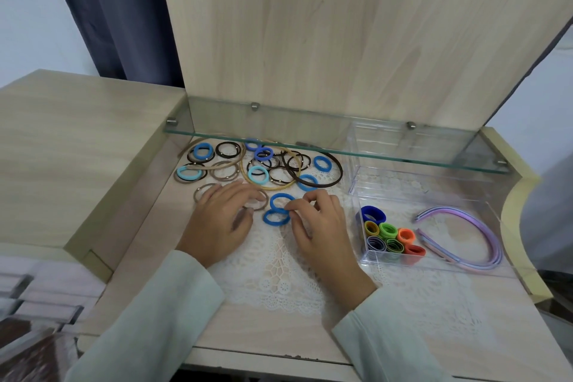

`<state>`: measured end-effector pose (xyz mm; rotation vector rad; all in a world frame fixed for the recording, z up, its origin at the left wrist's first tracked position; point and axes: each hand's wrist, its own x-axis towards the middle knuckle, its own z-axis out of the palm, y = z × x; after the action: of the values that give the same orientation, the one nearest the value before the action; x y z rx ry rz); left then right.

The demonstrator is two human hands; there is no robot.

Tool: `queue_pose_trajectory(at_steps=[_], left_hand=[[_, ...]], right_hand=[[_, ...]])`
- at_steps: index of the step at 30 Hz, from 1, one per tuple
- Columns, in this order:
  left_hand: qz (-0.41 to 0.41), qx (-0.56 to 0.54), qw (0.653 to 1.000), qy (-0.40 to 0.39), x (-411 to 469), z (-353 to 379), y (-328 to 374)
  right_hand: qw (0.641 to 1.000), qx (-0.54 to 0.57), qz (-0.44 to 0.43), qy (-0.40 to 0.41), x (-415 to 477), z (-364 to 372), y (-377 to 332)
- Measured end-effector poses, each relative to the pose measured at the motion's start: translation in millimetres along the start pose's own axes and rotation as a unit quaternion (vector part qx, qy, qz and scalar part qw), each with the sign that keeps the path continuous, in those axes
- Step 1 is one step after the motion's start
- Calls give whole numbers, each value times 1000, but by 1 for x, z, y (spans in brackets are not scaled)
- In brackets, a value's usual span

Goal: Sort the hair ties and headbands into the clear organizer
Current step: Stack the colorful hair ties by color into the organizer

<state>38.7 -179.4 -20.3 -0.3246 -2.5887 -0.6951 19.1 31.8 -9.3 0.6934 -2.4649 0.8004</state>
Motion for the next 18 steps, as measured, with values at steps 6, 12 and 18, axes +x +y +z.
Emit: queue_pose_trajectory(at_steps=[6, 12, 18], left_hand=[[-91, 106, 989, -52, 2, 8, -5], [-125, 107, 983, -86, 2, 11, -6], [-133, 99, 982, -96, 3, 10, -4]], right_hand=[[998, 33, -17, -41, 1, 5, 5], [997, 43, -8, -58, -1, 2, 6], [996, 42, 10, -75, -1, 2, 6]])
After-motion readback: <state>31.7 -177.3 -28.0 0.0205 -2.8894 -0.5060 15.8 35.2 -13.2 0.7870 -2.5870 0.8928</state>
